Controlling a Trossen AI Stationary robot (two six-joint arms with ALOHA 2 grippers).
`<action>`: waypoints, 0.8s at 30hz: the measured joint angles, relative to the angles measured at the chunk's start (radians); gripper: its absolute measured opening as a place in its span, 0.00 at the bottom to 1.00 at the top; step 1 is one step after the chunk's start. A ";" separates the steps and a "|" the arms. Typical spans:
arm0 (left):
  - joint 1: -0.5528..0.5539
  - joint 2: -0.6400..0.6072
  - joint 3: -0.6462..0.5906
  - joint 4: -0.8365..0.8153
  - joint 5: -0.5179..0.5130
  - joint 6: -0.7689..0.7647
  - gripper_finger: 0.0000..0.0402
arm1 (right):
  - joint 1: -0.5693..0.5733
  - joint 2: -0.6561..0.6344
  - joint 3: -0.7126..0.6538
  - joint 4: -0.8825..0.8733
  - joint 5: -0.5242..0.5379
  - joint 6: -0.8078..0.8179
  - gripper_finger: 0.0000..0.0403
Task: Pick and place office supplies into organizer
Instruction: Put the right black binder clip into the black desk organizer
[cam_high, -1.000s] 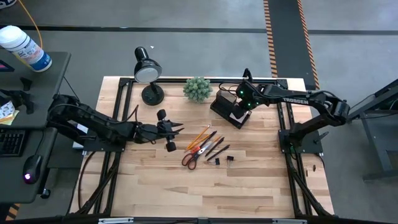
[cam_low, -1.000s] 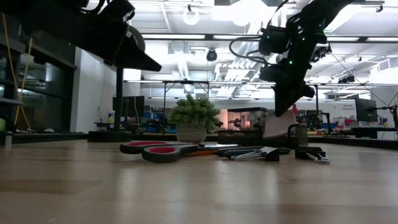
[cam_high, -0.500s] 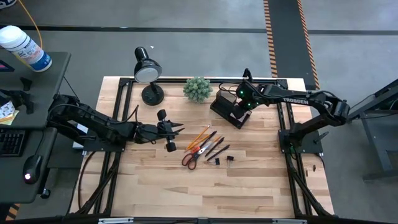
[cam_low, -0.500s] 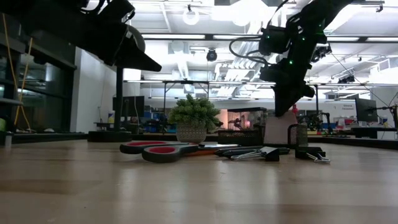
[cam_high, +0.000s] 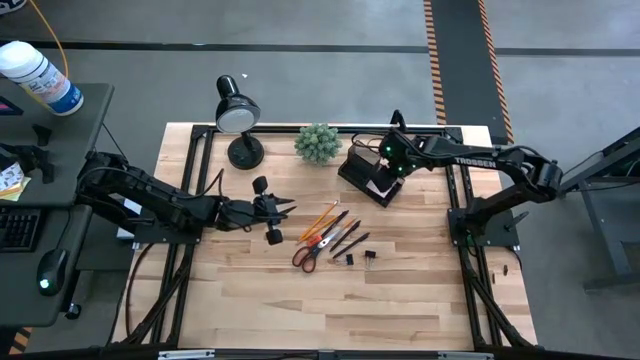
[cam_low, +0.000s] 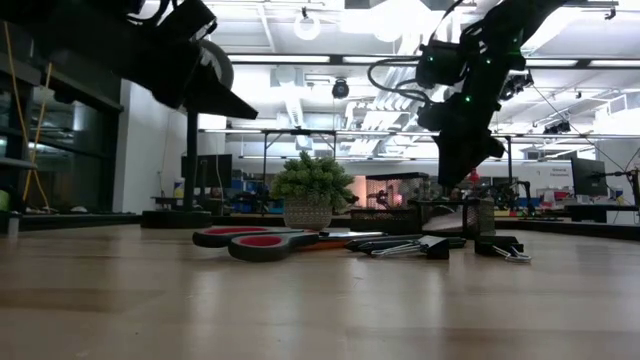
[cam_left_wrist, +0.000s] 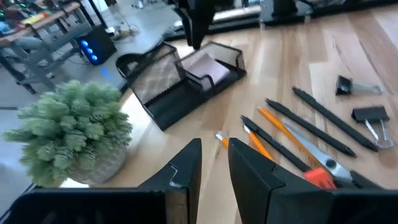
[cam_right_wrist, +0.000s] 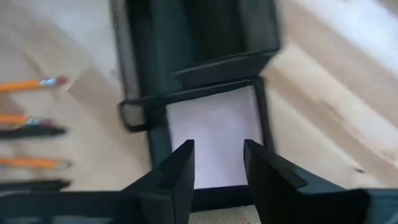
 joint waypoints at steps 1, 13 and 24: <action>-0.001 0.000 0.000 -0.011 0.016 0.000 0.17 | 0.018 -0.001 0.000 0.001 -0.008 0.001 0.33; -0.002 0.000 0.000 -0.053 0.069 0.016 0.17 | 0.303 -0.004 0.088 -0.152 0.036 -0.033 0.36; -0.002 0.000 0.000 -0.123 0.073 0.018 0.17 | 0.576 -0.003 0.087 -0.215 0.048 0.109 0.36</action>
